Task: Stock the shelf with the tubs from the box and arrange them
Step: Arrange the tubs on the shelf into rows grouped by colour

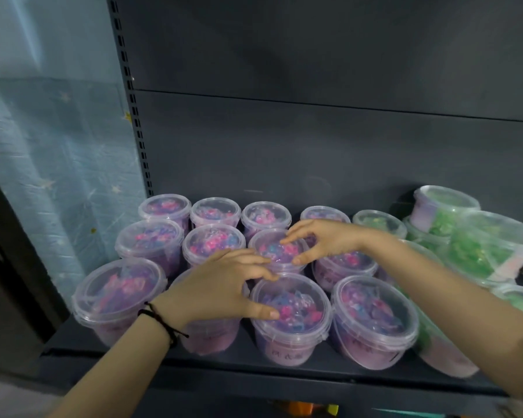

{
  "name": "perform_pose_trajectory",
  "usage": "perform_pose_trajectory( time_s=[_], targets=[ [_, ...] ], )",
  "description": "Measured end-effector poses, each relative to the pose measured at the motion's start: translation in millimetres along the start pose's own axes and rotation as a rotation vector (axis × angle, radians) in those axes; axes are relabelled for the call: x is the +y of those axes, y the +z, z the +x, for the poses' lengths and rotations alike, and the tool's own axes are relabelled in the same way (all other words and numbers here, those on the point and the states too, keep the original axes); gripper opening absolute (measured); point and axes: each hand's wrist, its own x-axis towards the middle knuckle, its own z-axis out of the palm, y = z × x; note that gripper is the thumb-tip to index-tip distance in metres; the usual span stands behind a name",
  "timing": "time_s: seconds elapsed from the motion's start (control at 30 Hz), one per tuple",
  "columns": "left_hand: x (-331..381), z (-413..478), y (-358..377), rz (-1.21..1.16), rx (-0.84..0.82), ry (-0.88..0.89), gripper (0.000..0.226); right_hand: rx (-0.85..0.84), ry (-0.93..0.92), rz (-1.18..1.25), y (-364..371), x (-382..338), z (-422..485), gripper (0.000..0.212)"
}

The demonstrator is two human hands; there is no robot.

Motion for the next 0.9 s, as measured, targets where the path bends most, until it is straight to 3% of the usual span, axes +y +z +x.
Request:
perform_pose_trajectory(
  time_s=[0.23,0.37,0.5,0.6,0.7,0.8,0.9],
  targets=[
    [-3.4,-6.4,-3.2,0.009,-0.028,-0.017,0.066,-0.033,-0.003,-0.008,-2.1,4.6,-0.5,0.053],
    [-11.5,-3.3,0.2,-0.025,-0.032,-0.06,0.076,-0.047,0.019,-0.008,1.2,3.5,-5.2,0.054],
    [-7.3,-6.7,-0.4,-0.011,-0.063,-0.072,0.064,0.152,0.021,0.036,5.0,-0.4,-33.8,0.049],
    [-5.2,-10.1,2.2,-0.028,-0.055,-0.069,0.053,0.328,0.045,0.132,5.4,-0.7,-72.0,0.032],
    [-9.2,-9.1,5.9,0.016,-0.013,-0.017,0.09,0.181,0.16,0.15,3.7,-2.6,-114.2,0.042],
    [-10.7,-6.7,7.8,0.072,-0.008,-0.017,0.099,-0.078,0.268,0.096,14.2,-4.6,-141.2,0.07],
    [-11.1,-5.7,9.3,0.099,0.001,0.002,0.111,-0.068,0.296,0.095,34.4,-7.2,-145.7,0.079]
  ],
)
